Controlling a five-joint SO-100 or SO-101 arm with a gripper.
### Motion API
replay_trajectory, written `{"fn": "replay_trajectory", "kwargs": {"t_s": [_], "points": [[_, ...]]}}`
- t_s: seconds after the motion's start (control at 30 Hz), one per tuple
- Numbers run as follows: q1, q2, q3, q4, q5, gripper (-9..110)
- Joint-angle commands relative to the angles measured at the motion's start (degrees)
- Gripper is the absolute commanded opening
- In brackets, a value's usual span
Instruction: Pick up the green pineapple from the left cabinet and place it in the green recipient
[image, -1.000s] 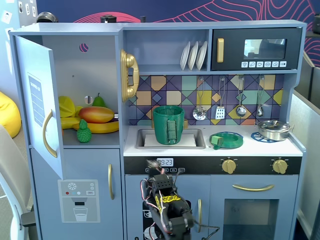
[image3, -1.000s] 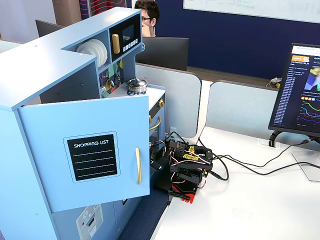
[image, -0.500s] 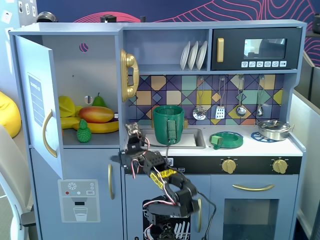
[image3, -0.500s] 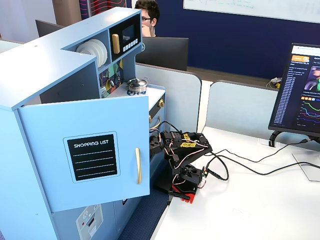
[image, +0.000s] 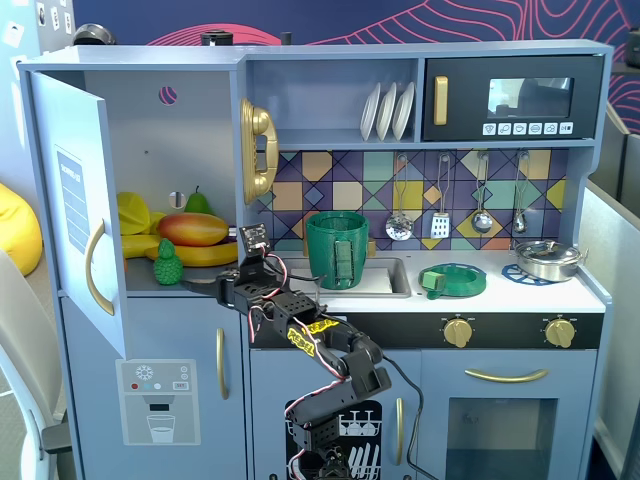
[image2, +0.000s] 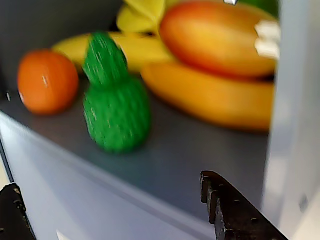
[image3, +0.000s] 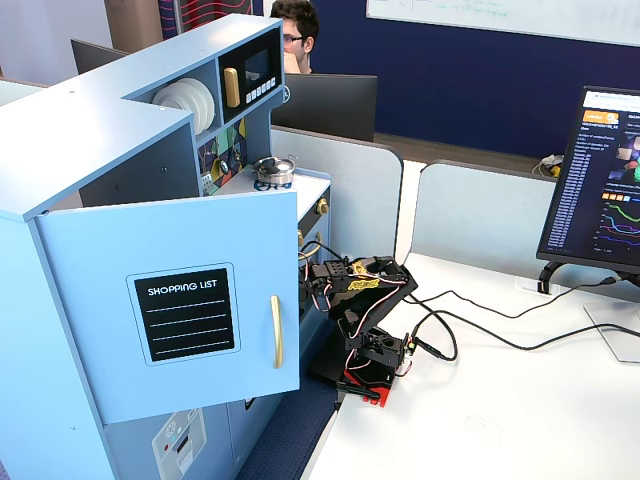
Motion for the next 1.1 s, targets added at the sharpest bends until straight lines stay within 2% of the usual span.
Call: {"fn": "replay_trajectory", "kwargs": {"t_s": [0.0,0.17,0.53,1.07], "points": [[-0.7,-3.3,-5.2,-6.0,0.9,42],[-0.7,-6.2,-5.6,-6.3,3.3,46],[-0.8,-15.0,-12.2,-6.8,1.1,54],[-1.1,-29.9,-23.2,-13.4,-1.8,52]]}}
